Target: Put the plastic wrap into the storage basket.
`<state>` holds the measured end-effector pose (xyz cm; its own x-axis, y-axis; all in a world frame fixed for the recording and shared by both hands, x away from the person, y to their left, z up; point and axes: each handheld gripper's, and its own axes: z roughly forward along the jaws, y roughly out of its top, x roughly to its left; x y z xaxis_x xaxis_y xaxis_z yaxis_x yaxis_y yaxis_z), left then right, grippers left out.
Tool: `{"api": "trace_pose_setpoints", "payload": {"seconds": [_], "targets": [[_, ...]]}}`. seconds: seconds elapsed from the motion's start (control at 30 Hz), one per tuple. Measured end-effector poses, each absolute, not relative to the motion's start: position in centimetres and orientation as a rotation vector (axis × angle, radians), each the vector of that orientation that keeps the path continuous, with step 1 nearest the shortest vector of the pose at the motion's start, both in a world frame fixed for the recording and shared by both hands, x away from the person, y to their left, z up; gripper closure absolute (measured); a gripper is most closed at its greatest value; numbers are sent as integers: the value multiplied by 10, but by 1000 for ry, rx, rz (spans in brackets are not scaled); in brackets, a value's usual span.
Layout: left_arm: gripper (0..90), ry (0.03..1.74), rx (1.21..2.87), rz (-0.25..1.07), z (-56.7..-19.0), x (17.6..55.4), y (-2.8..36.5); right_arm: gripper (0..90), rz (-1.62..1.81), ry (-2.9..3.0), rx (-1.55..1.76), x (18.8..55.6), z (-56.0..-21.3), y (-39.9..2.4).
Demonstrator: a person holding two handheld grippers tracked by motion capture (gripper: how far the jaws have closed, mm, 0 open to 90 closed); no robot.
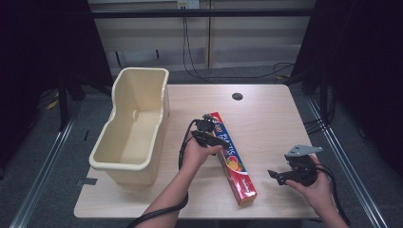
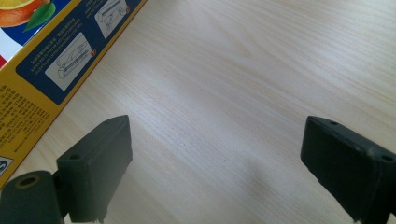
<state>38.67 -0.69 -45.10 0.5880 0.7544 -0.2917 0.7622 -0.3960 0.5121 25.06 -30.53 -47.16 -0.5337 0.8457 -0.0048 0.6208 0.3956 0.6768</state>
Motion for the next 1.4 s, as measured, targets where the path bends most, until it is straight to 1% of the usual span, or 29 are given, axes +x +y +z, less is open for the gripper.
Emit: {"api": "trace_pose_setpoints", "payload": {"seconds": [0.23, 0.33, 0.5, 0.67, 0.8, 1.0, 1.07, 1.23, 1.3, 1.4], "targets": [[37, 1222, 2233, 10, -455, 392, -23, 94, 899, 2309, 1268, 250, -472, -305], [12, 1271, 2209, -11, -459, 393, -26, 94, 910, 2302, 1268, 250, -471, -304], [19, 1294, 2174, -11, -461, 391, -33, 94, 910, 2299, 1268, 250, -472, -304], [0, 1335, 2186, -4, -466, 389, -39, 94, 905, 2302, 1266, 250, -472, -303], [0, 1406, 2162, -74, -471, 390, -40, 95, 910, 2300, 1275, 250, -472, -302], [1, 1415, 2170, -102, -471, 391, -39, 99, 901, 2297, 1255, 250, -470, -301], [15, 1417, 2163, -130, -471, 392, -38, 103, 903, 2298, 1255, 250, -470, -301], [40, 1448, 2151, -148, -470, 393, -37, 107, 903, 2299, 1253, 250, -471, -301], [60, 1463, 2145, -168, -469, 393, -35, 107, 904, 2297, 1252, 250, -470, -302], [104, 1469, 2180, -202, -466, 395, -27, 107, 907, 2292, 1253, 250, -470, -303]]}}
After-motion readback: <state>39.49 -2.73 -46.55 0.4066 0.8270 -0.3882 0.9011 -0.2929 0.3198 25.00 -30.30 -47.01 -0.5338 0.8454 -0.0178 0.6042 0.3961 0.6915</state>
